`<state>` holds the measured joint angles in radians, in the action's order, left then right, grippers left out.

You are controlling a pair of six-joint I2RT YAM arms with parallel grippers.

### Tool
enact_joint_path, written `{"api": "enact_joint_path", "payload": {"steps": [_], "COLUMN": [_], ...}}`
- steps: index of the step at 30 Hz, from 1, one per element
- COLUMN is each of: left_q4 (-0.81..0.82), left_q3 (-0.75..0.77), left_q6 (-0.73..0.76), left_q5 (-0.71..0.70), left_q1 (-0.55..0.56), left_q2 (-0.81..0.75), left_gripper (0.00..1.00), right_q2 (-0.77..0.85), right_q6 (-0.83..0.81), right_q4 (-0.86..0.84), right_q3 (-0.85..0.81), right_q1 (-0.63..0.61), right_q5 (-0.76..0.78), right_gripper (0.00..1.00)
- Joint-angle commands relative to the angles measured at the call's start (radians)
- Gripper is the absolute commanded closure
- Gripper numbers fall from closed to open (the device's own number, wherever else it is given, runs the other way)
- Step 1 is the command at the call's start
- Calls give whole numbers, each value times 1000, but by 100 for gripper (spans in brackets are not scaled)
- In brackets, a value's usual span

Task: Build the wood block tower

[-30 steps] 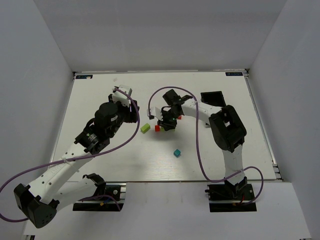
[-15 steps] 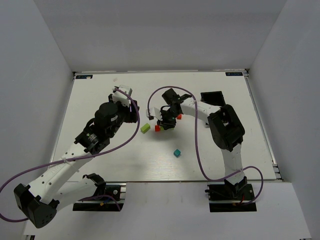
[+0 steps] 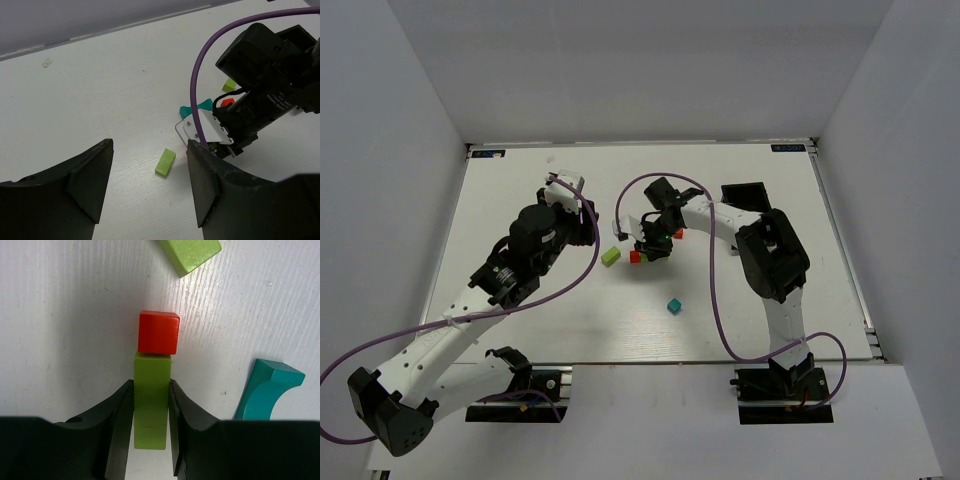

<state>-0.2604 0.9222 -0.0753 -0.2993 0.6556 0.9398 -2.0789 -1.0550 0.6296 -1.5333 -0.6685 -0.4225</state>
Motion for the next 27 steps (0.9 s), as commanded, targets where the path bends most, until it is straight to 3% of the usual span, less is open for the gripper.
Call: {"api": "enact_joint_path", "payload": {"steps": [1,27], "left_q4": [12,12], "left_q3": [-11,-11], "left_q6": [3,3], "left_q5": [9,9], "left_q1": [-4,-4], "left_q2": [-10,-10], "left_gripper": [29,29], "right_q2": [-20,-18], "right_q6": [-2,26], "right_q4": [25,-8], "right_q3": [-16,-7], "right_q1": [-11,-22], "right_q5": [-19,-9], "right_gripper": [84,80]}}
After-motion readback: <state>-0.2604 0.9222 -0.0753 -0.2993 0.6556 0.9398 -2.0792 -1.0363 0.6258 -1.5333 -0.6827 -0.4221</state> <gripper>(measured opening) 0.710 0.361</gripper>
